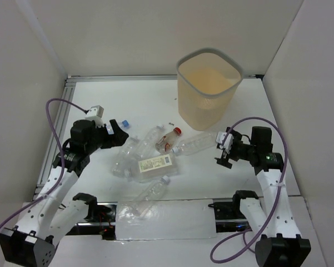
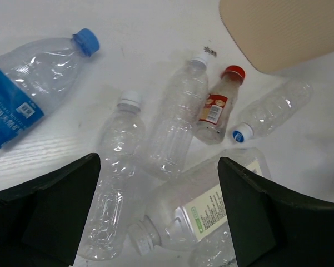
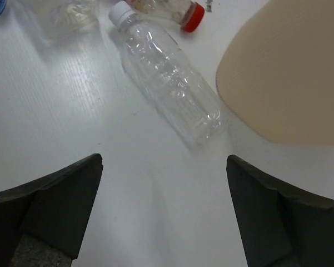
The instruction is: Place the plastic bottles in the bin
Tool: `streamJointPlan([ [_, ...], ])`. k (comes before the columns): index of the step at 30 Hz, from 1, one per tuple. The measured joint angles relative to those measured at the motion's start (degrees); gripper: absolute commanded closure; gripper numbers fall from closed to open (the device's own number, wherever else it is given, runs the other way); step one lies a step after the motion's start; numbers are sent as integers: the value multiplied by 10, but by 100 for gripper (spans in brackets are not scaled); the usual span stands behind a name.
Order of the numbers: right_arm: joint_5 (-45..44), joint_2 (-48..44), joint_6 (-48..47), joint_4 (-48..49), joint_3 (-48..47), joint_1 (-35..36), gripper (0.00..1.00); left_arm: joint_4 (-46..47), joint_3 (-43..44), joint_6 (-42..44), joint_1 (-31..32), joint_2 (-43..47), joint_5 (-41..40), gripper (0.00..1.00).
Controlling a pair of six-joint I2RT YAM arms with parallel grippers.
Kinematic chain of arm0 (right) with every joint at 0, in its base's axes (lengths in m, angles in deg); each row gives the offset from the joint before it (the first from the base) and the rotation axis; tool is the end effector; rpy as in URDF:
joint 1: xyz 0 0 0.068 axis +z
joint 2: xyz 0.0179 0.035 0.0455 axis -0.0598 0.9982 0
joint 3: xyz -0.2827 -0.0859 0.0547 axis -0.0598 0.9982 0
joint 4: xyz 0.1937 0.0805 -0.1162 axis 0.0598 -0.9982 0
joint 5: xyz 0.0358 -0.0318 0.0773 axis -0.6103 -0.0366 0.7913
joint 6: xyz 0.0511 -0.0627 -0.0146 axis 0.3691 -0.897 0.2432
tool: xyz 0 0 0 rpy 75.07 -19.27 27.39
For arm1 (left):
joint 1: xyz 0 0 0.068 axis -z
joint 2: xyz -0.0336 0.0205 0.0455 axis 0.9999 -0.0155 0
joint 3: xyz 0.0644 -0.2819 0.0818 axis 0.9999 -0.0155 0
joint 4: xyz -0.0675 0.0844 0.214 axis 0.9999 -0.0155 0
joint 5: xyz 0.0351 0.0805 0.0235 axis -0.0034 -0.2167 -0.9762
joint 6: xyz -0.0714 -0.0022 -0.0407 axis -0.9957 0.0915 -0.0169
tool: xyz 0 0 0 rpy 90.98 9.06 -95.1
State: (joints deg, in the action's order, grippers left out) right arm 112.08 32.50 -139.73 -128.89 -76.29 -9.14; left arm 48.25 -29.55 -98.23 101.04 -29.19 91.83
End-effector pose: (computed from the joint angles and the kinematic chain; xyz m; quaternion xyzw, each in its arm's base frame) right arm 0.1190 0.0393 0.2759 -0.5481 0.6764 0.0995 0.4819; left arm 0.1691 -0.0437 0.3050 -0.0992 0.8273 -0.2389 0.4987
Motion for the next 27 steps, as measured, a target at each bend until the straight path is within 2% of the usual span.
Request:
streamJointPlan([
  [5,-2,16,-95,-5,0,66,0,-24,37,16,36,-45,28,0],
  [8,-36,32,-107,21,15,163,0,-41,40,22,56,-62,35,0],
  [9,-73,34,-104,43,35,220,0,-49,40,25,61,-65,37,0],
  [10,-74,34,-103,45,37,225,0,-55,40,26,67,-66,37,0],
  [14,-177,67,-75,97,48,369,0,-67,40,26,79,-64,36,0],
  [16,-216,99,-61,121,48,417,0,-71,40,26,81,-62,34,0],
  [20,-286,140,-37,167,48,451,0,-82,38,27,88,-48,33,0],
  [27,-345,204,-21,210,48,443,0,-88,37,44,124,-10,83,0],
])
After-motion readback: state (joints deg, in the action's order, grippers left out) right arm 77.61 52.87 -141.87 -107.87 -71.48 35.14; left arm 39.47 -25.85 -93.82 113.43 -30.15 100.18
